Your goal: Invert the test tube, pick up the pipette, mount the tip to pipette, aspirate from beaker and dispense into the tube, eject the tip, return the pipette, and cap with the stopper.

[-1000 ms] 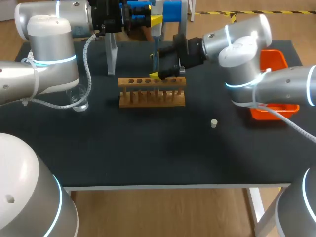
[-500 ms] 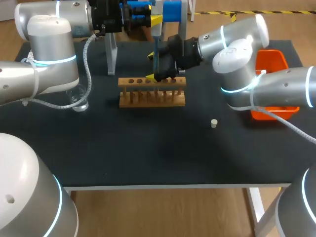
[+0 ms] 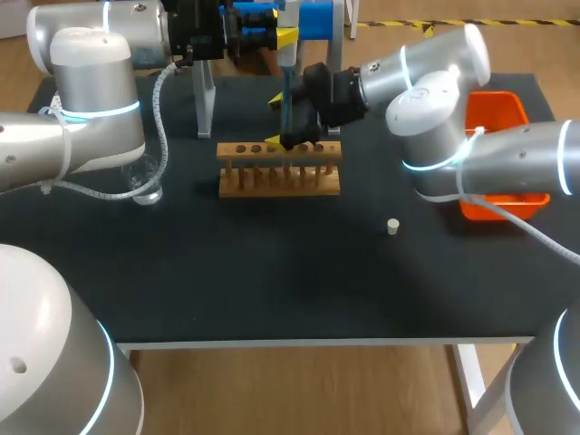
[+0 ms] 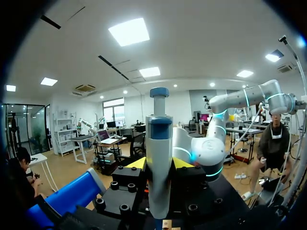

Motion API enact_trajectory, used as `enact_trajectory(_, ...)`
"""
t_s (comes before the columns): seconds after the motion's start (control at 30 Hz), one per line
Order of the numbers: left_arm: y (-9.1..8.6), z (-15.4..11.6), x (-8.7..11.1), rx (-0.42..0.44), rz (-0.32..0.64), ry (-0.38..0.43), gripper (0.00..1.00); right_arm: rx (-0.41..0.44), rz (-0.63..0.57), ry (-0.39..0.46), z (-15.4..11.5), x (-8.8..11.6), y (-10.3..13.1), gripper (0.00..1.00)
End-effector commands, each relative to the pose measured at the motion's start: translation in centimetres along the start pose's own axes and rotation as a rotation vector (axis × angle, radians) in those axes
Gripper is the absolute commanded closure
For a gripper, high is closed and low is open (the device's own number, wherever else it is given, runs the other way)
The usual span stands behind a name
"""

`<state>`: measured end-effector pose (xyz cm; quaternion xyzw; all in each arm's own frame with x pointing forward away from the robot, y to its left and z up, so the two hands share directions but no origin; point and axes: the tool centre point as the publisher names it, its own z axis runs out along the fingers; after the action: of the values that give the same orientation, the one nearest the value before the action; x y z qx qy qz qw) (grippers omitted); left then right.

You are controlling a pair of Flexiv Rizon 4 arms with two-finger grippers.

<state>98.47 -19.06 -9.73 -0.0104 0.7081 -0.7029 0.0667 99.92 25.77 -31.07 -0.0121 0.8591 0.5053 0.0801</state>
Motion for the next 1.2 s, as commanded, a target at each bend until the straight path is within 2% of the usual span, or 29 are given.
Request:
enact_trajectory(0.03,-0.08,-0.04,0.00,-0.002,0.000,0.001,1.00,0.001,0.003,0.004,0.11,-0.35,0.04,0.00)
enact_trajectory(1.2,-0.08,-0.04,0.00,-0.002,0.000,0.001,1.00,-0.016,-0.001,0.067,0.12,-0.49,0.03,0.00)
